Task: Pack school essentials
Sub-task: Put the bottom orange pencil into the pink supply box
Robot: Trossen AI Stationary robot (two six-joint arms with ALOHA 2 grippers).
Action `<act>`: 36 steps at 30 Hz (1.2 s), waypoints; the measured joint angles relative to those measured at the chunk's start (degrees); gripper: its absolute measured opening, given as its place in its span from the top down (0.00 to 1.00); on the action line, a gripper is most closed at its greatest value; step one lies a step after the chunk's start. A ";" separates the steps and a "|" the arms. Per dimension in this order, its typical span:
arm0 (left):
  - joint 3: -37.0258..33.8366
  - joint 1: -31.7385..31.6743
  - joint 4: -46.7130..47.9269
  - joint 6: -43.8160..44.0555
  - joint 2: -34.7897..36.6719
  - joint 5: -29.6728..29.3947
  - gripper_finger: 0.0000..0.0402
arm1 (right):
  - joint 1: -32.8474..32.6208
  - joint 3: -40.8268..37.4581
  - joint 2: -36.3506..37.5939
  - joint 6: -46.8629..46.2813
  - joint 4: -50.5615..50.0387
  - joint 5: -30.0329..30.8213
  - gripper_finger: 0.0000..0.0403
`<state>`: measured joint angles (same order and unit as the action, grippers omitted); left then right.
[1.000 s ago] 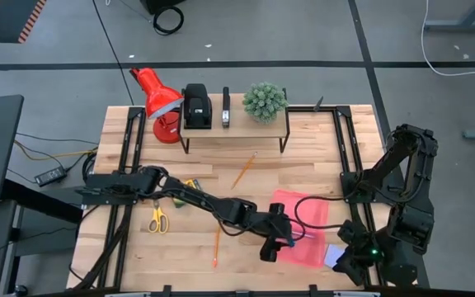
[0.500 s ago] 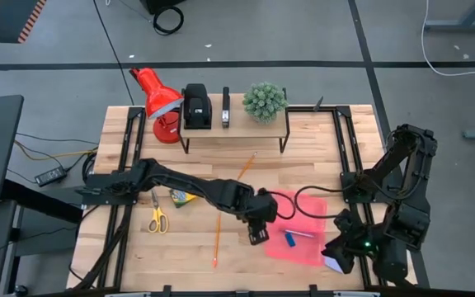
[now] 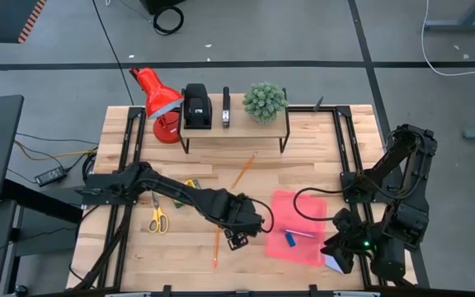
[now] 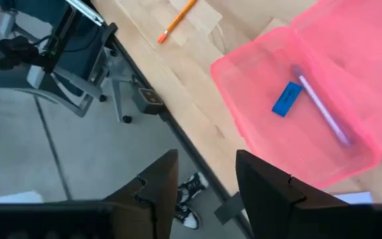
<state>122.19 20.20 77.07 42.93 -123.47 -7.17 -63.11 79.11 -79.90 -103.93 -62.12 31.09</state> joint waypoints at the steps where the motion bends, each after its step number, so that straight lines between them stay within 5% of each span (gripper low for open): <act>1: 0.00 -0.42 0.79 -0.02 0.41 -0.59 0.53 | 0.02 0.00 0.00 0.25 -0.47 0.02 0.61; 7: -5.82 -4.35 1.29 -1.57 4.19 -2.20 0.52 | 0.00 0.00 0.00 0.17 -3.51 -0.64 0.61; 12: -26.54 -6.46 -9.12 1.22 14.53 2.19 0.52 | -0.03 0.00 0.00 0.78 -6.17 -3.98 0.61; 19: -50.05 -6.07 -35.33 21.86 30.30 7.11 0.50 | 1.68 0.00 0.50 -0.78 -15.80 -3.58 0.59; 26: -49.03 3.48 -37.50 42.08 29.43 1.02 0.52 | 7.17 0.00 3.90 14.11 -19.70 -0.48 0.51; 36: -43.55 13.05 -35.19 62.99 16.87 0.09 0.59 | 12.76 0.00 16.86 37.35 -19.40 0.18 0.48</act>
<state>78.64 33.25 41.88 105.92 -106.59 -7.07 -50.35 79.11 -63.04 -66.58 -81.52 31.28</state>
